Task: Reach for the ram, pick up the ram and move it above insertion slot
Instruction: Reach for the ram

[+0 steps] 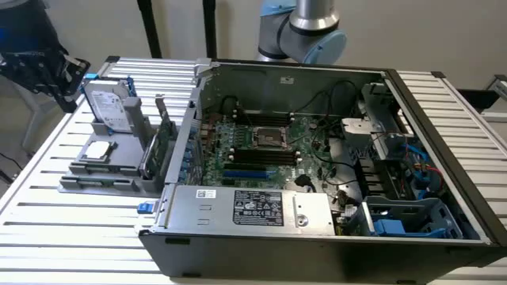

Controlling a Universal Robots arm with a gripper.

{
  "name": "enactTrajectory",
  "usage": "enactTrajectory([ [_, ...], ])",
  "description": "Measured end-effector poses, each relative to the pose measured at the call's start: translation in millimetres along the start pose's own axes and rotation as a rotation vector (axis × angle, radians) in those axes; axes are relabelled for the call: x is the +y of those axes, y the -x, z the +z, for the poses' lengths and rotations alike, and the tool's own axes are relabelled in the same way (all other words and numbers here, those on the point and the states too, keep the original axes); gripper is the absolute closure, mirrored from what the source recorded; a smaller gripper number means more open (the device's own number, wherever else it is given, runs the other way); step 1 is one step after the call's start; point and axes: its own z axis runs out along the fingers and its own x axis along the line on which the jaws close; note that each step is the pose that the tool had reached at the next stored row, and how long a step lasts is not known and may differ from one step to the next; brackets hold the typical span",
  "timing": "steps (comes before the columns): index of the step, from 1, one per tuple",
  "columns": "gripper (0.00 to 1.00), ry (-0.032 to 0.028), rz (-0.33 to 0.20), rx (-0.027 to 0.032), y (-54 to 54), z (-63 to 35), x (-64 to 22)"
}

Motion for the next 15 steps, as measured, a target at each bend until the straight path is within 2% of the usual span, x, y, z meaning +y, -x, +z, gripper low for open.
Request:
enactTrajectory([
  [12,0.89,0.0000,0.000,0.0001,0.0,0.0,0.0],
  [15,0.89,-0.0002,0.000,0.0004,5.0,0.0,-0.7],
])
